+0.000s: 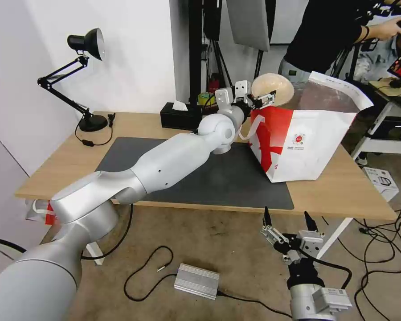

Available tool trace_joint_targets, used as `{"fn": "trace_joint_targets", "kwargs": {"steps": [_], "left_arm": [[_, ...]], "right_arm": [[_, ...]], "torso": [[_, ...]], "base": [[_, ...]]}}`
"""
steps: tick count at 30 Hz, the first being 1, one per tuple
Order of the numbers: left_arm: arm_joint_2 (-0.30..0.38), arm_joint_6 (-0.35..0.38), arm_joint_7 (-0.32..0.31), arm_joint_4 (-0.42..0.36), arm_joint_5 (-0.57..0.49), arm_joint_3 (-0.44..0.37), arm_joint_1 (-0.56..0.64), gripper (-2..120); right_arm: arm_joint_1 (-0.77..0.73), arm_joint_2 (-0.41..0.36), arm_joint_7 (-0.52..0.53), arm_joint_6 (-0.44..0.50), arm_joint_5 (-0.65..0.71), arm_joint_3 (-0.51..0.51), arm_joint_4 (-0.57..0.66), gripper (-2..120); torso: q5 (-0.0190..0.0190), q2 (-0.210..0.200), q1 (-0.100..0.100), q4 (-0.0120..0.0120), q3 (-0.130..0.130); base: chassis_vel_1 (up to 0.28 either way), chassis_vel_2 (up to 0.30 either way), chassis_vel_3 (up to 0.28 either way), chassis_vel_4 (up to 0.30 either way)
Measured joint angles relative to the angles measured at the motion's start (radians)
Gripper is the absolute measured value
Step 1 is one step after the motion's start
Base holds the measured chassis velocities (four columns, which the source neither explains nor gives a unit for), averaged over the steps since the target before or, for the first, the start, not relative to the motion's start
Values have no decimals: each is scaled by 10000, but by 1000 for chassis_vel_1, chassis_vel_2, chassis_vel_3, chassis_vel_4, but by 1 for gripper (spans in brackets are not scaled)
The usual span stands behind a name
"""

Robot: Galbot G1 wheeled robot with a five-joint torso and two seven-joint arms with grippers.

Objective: Pick up the trash from the table and place it into the takeout bag.

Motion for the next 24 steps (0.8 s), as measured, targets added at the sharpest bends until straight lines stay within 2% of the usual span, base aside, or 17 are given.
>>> {"fn": "trace_joint_targets", "kwargs": {"steps": [9,24], "left_arm": [[186,-6,50,-31,318,268,-105,100],[1025,227,9,-738,369,833,-532,100]], "right_arm": [[0,0,0,0,0,0,0,100],[0,0,0,0,0,0,0,100]], "torso": [[0,0,0,0,0],[1,0,0,0,0]], "base": [[0,0,0,0],[0,0,0,0]]}}
